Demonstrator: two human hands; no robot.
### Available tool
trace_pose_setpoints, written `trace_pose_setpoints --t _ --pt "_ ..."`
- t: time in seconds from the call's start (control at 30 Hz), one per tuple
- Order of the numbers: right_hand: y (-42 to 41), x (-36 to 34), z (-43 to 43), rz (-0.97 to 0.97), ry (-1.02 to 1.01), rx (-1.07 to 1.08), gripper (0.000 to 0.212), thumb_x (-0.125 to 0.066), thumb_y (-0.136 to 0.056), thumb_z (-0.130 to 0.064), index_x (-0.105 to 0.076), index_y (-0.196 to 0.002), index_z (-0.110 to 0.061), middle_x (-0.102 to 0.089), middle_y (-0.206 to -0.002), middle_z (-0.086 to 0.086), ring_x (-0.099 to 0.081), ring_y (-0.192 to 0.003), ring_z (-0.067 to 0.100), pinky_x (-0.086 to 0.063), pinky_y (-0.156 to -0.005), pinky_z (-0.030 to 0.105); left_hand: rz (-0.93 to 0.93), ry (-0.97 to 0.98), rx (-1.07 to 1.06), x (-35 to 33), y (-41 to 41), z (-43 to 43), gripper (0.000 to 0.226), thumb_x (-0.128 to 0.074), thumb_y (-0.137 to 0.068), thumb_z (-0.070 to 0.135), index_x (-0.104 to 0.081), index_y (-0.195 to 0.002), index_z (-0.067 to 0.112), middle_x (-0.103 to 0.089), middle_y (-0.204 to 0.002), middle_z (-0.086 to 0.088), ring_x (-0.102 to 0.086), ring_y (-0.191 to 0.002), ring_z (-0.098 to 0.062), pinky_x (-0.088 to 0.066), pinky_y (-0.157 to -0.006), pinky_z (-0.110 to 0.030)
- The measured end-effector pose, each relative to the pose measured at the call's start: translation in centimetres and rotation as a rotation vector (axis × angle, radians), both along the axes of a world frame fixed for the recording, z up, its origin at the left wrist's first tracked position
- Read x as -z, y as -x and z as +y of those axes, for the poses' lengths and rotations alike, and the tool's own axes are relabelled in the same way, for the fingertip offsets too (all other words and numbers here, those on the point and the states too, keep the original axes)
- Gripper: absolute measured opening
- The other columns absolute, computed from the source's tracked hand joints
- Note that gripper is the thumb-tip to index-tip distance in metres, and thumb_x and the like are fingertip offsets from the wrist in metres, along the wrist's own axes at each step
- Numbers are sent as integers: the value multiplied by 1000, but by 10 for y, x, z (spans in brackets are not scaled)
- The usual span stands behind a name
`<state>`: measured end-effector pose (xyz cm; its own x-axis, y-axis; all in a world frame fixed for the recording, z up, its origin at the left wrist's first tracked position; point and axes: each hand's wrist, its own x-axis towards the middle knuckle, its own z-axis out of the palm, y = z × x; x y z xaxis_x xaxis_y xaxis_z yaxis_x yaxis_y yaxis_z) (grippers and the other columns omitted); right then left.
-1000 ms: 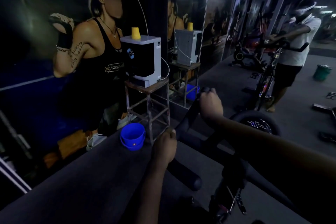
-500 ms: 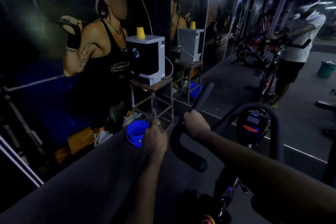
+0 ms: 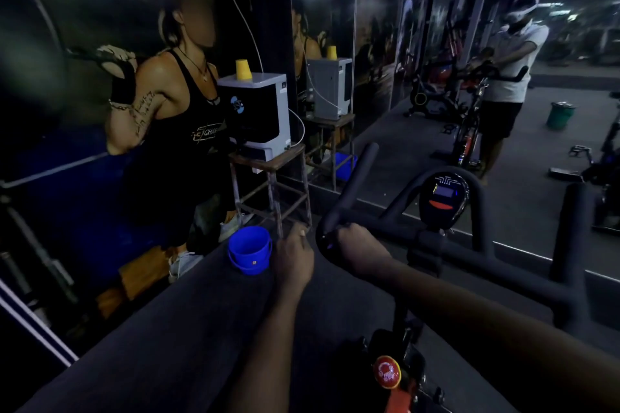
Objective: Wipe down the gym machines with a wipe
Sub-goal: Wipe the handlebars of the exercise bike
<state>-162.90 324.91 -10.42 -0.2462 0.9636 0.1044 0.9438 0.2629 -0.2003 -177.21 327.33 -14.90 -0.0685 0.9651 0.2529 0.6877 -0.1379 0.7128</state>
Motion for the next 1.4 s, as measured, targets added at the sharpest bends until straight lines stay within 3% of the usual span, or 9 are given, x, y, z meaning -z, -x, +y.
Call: trace_pose_setpoints --t 0.23,0.4,0.5,0.6,0.77,0.87,1.03,1.27,1.4 --pt "-24 30 -40 -17 -214 104 31 -60 -85 -4 -74 -106 -22 -58 -104 2 -64 -92 22 -53 -77 32 -184 -22 -45 4 -5 -19 25 -43 -103 14 -64 -114 19 -73 -102 -6 -61 -97 -27 -38 -76 -31" --pt "-13 1 -38 689 -390 141 21 -74 -79 -2 -63 -88 -17 -71 -87 -2 -64 -78 10 -47 -70 24 -471 -99 157 -2 -6 -33 26 -44 -92 33 -64 -106 26 -72 -98 8 -67 -95 -18 -51 -84 -34" --pt "-2 5 -34 849 -282 204 21 -78 -84 -10 -60 -91 -16 -70 -88 -3 -63 -78 6 -48 -73 21 -505 -10 309 -10 -7 -41 22 -50 -98 34 -63 -105 18 -68 -92 11 -63 -80 6 -46 -72 -20" --pt "-2 15 -34 844 -265 221 20 -74 -85 -3 -66 -102 -10 -74 -93 -2 -69 -85 12 -50 -73 17 -392 -14 232 -2 -6 -49 3 -61 -97 10 -61 -98 8 -66 -86 3 -61 -72 3 -41 -64 -18" --pt "-15 31 -47 815 -347 454 24 -65 -85 -1 -70 -107 -9 -75 -102 1 -68 -90 15 -44 -73 14 -345 140 -97 16 -25 -56 19 -57 -97 15 -60 -106 -1 -70 -106 -22 -65 -104 -39 -38 -74 -35" --pt "-23 35 -61 844 -353 492 23 -63 -86 1 -70 -106 -8 -75 -102 2 -68 -91 14 -43 -71 9 -416 110 19 12 -52 -70 28 -52 -103 32 -57 -96 5 -72 -97 -16 -67 -96 -33 -40 -70 -31" --pt "-33 34 -91 884 -327 511 18 -62 -89 -2 -70 -103 -10 -76 -99 1 -69 -93 15 -50 -82 26 -398 26 81 10 -57 -104 16 -60 -91 6 -49 -85 16 -63 -82 1 -62 -84 -26 -40 -70 -35" --pt "-27 30 -173 910 -130 254 23 -67 -89 -11 -70 -108 -24 -73 -98 -12 -67 -94 3 -46 -82 10 -323 -34 81 1 -34 -185 14 -60 -90 6 -51 -84 16 -56 -69 9 -49 -62 2 -37 -60 -29" --pt "-16 43 -232 937 28 129 35 -73 -85 -4 -65 -117 -16 -74 -104 -1 -69 -99 13 -53 -94 31 -252 -104 49 12 -12 -260 8 -65 -86 4 -60 -85 11 -62 -70 8 -56 -66 -6 -43 -65 -23"
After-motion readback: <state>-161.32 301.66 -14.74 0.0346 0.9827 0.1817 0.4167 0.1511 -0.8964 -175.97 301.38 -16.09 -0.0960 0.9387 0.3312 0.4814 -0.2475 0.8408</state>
